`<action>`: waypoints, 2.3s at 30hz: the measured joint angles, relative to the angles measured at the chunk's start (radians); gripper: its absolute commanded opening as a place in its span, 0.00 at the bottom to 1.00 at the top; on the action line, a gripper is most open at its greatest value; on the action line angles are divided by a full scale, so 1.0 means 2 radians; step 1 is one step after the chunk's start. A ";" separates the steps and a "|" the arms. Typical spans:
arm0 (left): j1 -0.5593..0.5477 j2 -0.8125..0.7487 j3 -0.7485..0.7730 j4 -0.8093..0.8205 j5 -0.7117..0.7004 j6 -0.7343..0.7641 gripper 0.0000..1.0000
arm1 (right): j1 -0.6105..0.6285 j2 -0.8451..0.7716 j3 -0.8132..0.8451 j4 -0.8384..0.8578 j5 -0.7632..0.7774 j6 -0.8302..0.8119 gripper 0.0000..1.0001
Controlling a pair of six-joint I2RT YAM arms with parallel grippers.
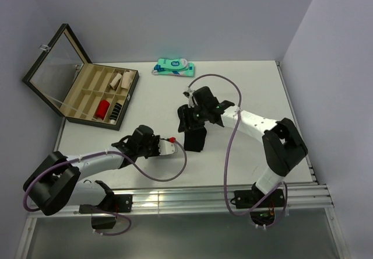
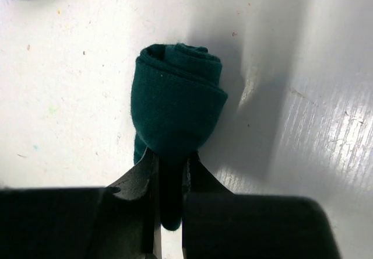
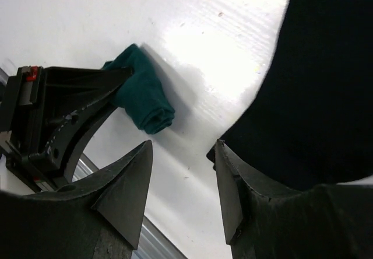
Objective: Roll the socks
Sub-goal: Roll the sock at the center of the board, then pick up the sock at the center of the board, then place the sock in the storage box.
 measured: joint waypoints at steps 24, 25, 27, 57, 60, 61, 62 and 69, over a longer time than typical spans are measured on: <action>0.246 0.011 0.241 -0.122 -0.009 -0.071 0.00 | -0.019 -0.077 -0.038 0.025 0.088 0.024 0.53; 0.272 0.029 0.265 -0.119 -0.016 -0.072 0.00 | -0.019 -0.077 -0.038 0.025 0.094 0.024 0.53; 0.310 0.060 0.303 -0.112 -0.029 -0.072 0.00 | -0.019 -0.077 -0.038 0.025 0.102 0.024 0.53; 0.421 0.317 0.420 -0.067 -0.221 -0.120 0.00 | -0.020 -0.056 -0.034 0.034 0.116 0.005 0.52; 0.421 0.317 0.408 -0.064 -0.221 -0.124 0.00 | -0.020 -0.056 -0.034 0.034 0.114 0.005 0.52; 0.421 0.316 0.408 -0.064 -0.221 -0.126 0.00 | -0.020 -0.056 -0.034 0.034 0.113 0.005 0.52; 0.421 0.314 0.407 -0.064 -0.221 -0.129 0.00 | -0.020 -0.056 -0.034 0.034 0.113 0.004 0.52; 0.421 0.311 0.401 -0.062 -0.218 -0.146 0.00 | -0.020 -0.052 -0.034 0.035 0.111 0.001 0.52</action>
